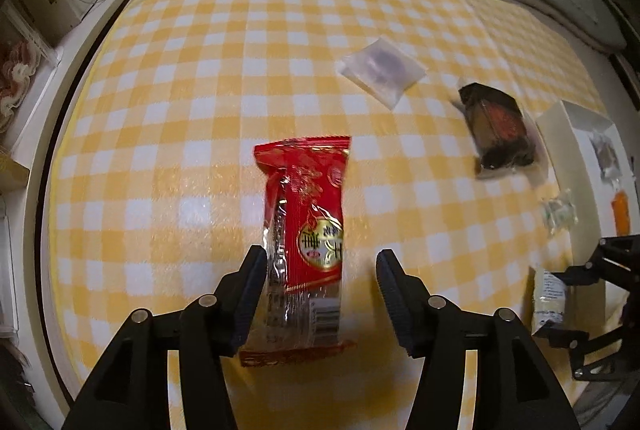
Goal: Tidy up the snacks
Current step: 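Grasp the white printed packet with the right tool while the left grasps the red wrapped bar, then carry both packets over the white tray and open both tools inside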
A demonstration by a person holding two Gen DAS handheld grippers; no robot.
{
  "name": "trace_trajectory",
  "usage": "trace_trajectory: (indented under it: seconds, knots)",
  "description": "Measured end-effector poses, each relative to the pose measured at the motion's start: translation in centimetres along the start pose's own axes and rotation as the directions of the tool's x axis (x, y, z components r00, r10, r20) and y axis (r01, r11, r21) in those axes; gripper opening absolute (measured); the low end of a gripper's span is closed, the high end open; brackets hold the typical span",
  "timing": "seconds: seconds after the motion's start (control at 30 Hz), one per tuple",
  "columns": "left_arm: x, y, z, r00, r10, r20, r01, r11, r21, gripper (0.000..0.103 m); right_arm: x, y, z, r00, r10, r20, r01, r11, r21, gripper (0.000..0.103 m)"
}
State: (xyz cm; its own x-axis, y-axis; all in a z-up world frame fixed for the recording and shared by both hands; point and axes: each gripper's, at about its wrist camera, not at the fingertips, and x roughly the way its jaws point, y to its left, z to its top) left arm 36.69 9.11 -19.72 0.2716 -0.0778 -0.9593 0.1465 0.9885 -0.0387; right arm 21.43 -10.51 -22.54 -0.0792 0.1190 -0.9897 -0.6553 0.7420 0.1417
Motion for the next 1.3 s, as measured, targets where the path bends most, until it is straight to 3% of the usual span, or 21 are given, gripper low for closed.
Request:
trace_trajectory:
  seconds: [0.17, 0.33, 0.43, 0.5, 0.7, 0.77, 0.87, 1.1, 1.3]
  knots:
    - [1.0, -0.1, 0.5, 1.000, 0.026, -0.007, -0.026, 1.000, -0.015, 0.056, 0.3, -1.8, 1.9, 1.000, -0.006, 0.027, 0.001, 0.983, 0.185, 0.046]
    - [1.4, 0.2, 0.7, 0.999, 0.035, -0.009, -0.035, 0.999, -0.025, 0.056, 0.1, -4.2, 2.2, 0.995, 0.051, 0.090, -0.085, 0.899, 0.429, 0.047]
    - [1.7, 0.3, 0.6, 0.999, 0.035, -0.018, -0.036, 0.999, -0.026, 0.056, 0.6, -5.8, 3.1, 0.987, 0.106, 0.118, -0.151, 0.850, 0.505, 0.055]
    - [1.7, 0.3, 0.5, 0.999, 0.029, -0.025, -0.030, 0.999, -0.021, 0.055, 0.8, -6.3, 3.8, 0.981, 0.146, 0.126, -0.191, 0.832, 0.521, 0.070]
    - [1.8, 0.1, 0.5, 0.999, 0.037, -0.028, -0.037, 0.999, -0.021, 0.055, 0.3, -6.1, 3.1, 0.988, 0.091, 0.124, -0.142, 0.844, 0.517, 0.071]
    - [1.9, 0.1, 0.7, 0.999, 0.042, -0.027, -0.043, 0.999, -0.024, 0.055, 1.5, -6.0, 4.8, 0.990, 0.083, 0.116, -0.132, 0.843, 0.522, 0.071]
    - [2.2, -0.2, 1.1, 0.998, 0.046, -0.030, -0.047, 0.999, -0.023, 0.053, 1.9, -6.2, 5.5, 0.991, 0.078, 0.111, -0.125, 0.842, 0.525, 0.065]
    - [2.4, -0.8, 1.5, 0.997, 0.071, -0.036, -0.071, 0.997, -0.010, 0.036, 1.9, -4.8, 5.9, 0.994, 0.064, 0.093, -0.102, 0.859, 0.502, 0.050]
    - [-0.7, -1.4, 1.8, 0.993, 0.066, 0.095, -0.061, 0.997, -0.052, 0.034, 0.2, -4.6, 6.2, 0.986, 0.022, 0.165, -0.103, 0.860, 0.499, 0.047]
